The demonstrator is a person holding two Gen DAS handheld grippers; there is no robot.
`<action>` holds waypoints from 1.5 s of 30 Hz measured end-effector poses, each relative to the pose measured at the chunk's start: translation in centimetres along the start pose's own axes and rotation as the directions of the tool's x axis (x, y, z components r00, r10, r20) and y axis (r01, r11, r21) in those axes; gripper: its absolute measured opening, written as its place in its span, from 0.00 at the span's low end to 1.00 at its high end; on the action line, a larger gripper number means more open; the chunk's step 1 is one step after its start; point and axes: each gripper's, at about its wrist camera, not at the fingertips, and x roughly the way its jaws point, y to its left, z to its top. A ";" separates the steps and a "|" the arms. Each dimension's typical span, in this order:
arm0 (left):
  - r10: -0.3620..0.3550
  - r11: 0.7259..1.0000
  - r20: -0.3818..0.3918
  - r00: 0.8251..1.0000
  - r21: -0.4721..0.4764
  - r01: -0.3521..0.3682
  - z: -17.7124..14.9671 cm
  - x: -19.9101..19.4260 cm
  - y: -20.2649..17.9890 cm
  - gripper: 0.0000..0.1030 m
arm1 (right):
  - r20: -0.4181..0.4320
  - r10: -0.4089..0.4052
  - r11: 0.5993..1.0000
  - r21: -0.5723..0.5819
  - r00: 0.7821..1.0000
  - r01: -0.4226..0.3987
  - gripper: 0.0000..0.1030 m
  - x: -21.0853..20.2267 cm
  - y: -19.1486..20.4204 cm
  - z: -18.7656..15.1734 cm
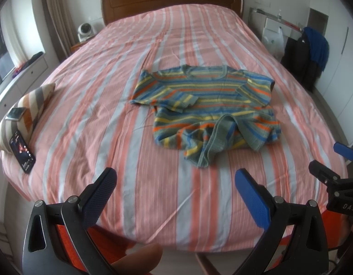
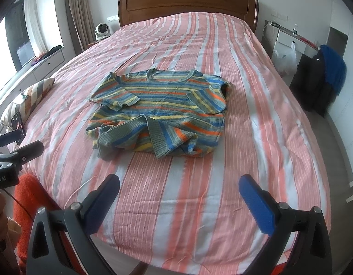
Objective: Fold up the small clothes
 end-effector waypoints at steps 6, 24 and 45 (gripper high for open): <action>0.001 1.000 0.002 1.000 0.001 -0.001 -0.1 0.0 -0.1 1.00 | 0.001 0.002 1.000 0.002 1.000 -0.002 1.00 0.0 0.0 0.0; -0.002 1.000 -0.002 1.000 0.000 0.002 -0.2 0.0 -0.2 1.00 | 0.007 -0.020 1.000 0.001 1.000 0.020 1.00 0.1 -0.1 0.0; -0.003 1.000 -0.004 1.000 -0.001 0.003 -0.2 0.0 -0.2 1.00 | -0.006 -0.014 1.000 0.009 1.000 0.014 1.00 0.4 -0.1 -0.4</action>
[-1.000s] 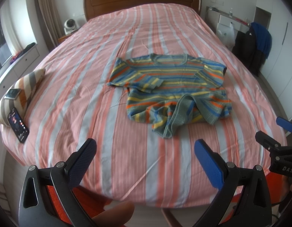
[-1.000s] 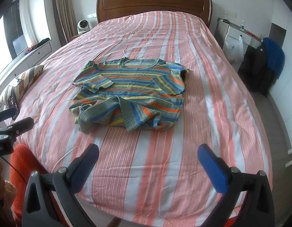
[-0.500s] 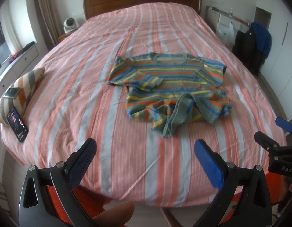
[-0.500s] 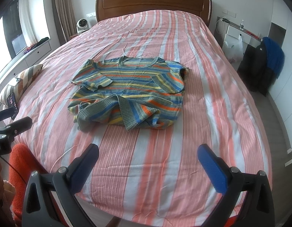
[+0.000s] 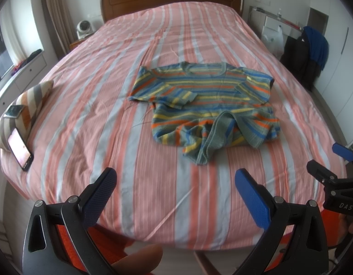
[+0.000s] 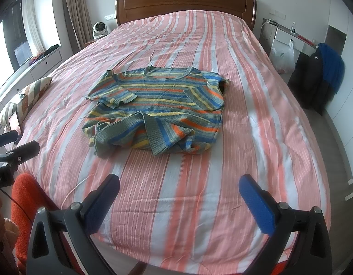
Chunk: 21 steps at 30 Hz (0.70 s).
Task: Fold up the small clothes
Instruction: 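Grasp the sweater hem with the left gripper while the right gripper grasps another hem corner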
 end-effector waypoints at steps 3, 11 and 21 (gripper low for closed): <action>0.000 1.000 0.000 1.000 0.000 0.000 0.0 0.0 0.0 1.00 | -0.001 0.001 1.000 0.001 1.000 -0.001 1.00 0.0 0.0 0.0; -0.002 1.000 -0.004 1.000 -0.001 0.002 -0.3 0.0 -0.1 1.00 | -0.004 0.002 1.000 0.001 1.000 -0.002 1.00 0.2 0.1 -0.1; -0.015 0.993 -0.109 0.994 -0.115 0.002 -2.6 5.4 4.6 0.99 | 0.027 0.018 0.998 0.060 0.999 -0.020 1.00 0.3 -1.6 -0.2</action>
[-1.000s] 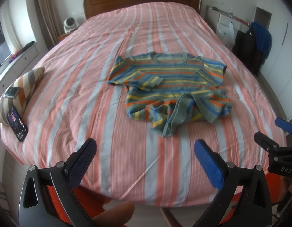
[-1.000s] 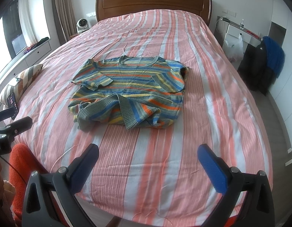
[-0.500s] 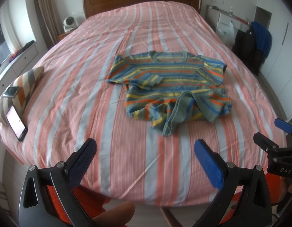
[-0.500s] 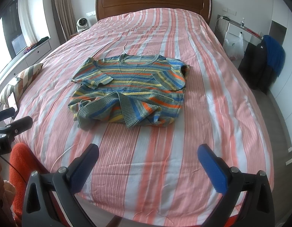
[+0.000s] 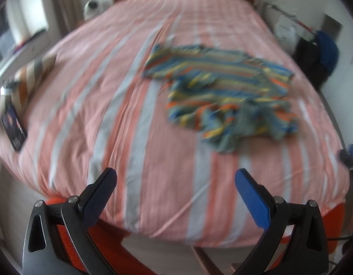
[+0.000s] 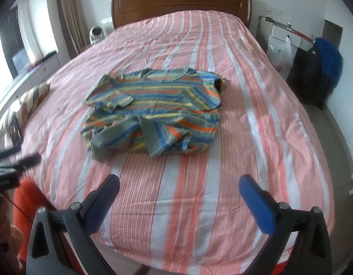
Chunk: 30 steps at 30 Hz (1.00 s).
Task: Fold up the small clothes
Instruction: 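Grasp the sweater hem with the left gripper while the right gripper grasps another hem corner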
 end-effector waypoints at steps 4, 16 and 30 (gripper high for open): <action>-0.043 0.996 -0.075 0.996 -0.082 0.036 -0.7 5.5 2.7 0.95 | 0.025 0.042 0.992 0.116 0.999 -0.045 1.00 2.5 -4.0 -0.5; -0.210 0.973 -0.109 0.972 -0.121 0.197 -1.0 6.7 1.1 0.73 | -0.074 0.561 0.726 0.523 0.825 -0.447 0.43 18.0 -5.1 0.9; -0.342 0.940 -0.073 0.937 -0.028 0.341 -1.2 6.8 0.9 0.76 | 0.019 0.409 0.791 0.491 0.913 -0.364 0.04 7.5 -13.6 -1.7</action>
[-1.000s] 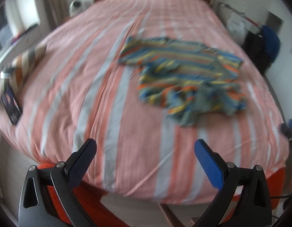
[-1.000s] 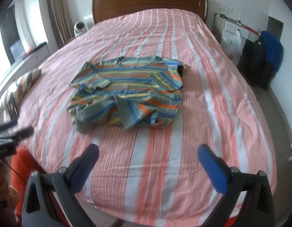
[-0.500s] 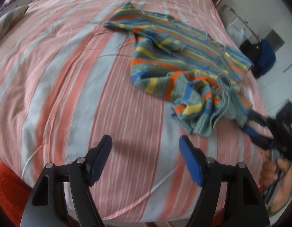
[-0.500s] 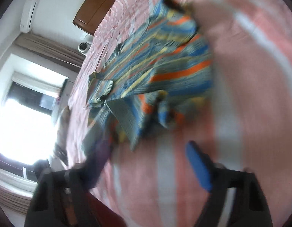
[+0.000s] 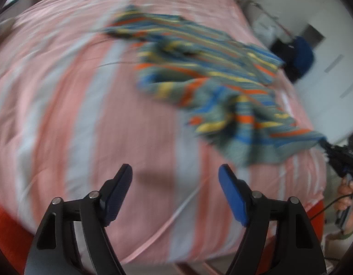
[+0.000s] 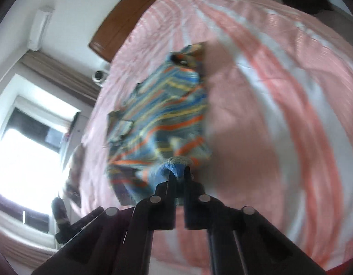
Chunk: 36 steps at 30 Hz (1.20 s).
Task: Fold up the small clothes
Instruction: 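Grasp the sweater hem with the left gripper while the right gripper grasps another hem corner, then lift and pull the sweater hem with both grippers to spread it flat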
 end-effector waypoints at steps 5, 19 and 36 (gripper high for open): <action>-0.024 0.999 0.064 0.998 0.026 0.022 3.2 2.1 -1.0 0.53 | 0.011 -0.003 1.000 0.018 1.000 0.003 0.04 0.8 -1.0 -0.5; -0.007 0.998 -0.071 0.997 0.068 0.012 -0.3 -9.5 1.7 0.09 | -0.030 0.092 0.995 -0.028 0.995 -0.093 0.04 -5.4 0.8 -1.8; 0.211 0.963 -0.129 0.969 0.197 -0.184 -4.3 -0.2 -0.2 0.04 | -0.121 -0.102 0.988 -0.130 0.987 0.086 0.69 1.2 -4.6 -4.1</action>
